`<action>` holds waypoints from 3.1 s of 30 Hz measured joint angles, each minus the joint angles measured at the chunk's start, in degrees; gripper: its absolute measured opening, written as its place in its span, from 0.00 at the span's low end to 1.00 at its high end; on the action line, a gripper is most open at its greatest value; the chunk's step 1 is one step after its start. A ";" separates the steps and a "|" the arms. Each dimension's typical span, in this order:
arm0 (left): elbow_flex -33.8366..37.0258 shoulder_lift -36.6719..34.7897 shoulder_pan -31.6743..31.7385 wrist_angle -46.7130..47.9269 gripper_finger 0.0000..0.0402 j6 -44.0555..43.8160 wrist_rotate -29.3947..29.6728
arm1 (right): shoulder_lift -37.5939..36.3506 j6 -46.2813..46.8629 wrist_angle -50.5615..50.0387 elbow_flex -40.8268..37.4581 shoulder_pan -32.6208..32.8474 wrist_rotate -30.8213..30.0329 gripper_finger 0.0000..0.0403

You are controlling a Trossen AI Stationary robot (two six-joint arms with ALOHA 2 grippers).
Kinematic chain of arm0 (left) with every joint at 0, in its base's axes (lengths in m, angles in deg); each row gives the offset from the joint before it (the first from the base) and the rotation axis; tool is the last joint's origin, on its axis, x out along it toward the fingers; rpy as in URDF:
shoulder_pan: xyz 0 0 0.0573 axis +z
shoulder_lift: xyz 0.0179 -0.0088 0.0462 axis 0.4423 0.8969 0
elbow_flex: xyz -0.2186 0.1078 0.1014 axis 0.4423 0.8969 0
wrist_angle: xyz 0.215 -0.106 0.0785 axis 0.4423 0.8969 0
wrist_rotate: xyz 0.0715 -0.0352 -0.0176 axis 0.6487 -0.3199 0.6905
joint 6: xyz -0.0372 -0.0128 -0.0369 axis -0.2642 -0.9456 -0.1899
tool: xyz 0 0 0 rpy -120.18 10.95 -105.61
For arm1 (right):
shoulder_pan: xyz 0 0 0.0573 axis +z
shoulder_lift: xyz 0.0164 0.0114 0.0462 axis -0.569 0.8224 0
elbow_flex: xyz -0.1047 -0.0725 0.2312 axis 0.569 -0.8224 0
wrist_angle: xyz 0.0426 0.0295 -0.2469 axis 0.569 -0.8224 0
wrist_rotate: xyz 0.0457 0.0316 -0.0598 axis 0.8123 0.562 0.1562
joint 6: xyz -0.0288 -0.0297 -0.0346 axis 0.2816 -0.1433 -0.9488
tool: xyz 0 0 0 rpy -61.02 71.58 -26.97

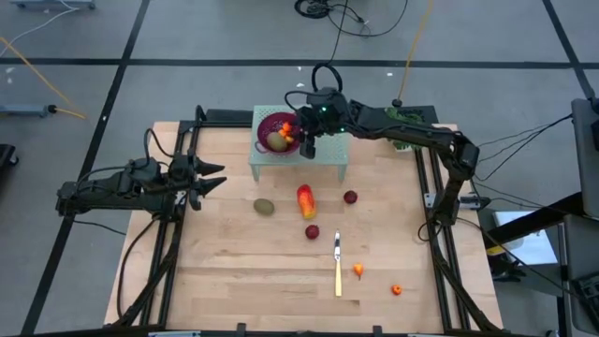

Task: Pick & Place Fruit
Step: Put the peach into violet strainer bowl on the shelf

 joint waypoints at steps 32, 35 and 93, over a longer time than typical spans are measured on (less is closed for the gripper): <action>0.02 0.00 0.00 1.45 0.45 0.78 -3.23 | -16.16 4.18 -18.30 -0.08 16.82 -7.52 0.01; 0.02 0.00 0.00 1.45 0.45 1.76 -3.26 | -17.55 6.68 -22.97 -0.04 20.42 -7.51 0.00; 0.03 0.00 0.01 3.55 0.45 1.74 -3.23 | -18.59 118.78 -29.87 -32.48 74.90 1.72 0.36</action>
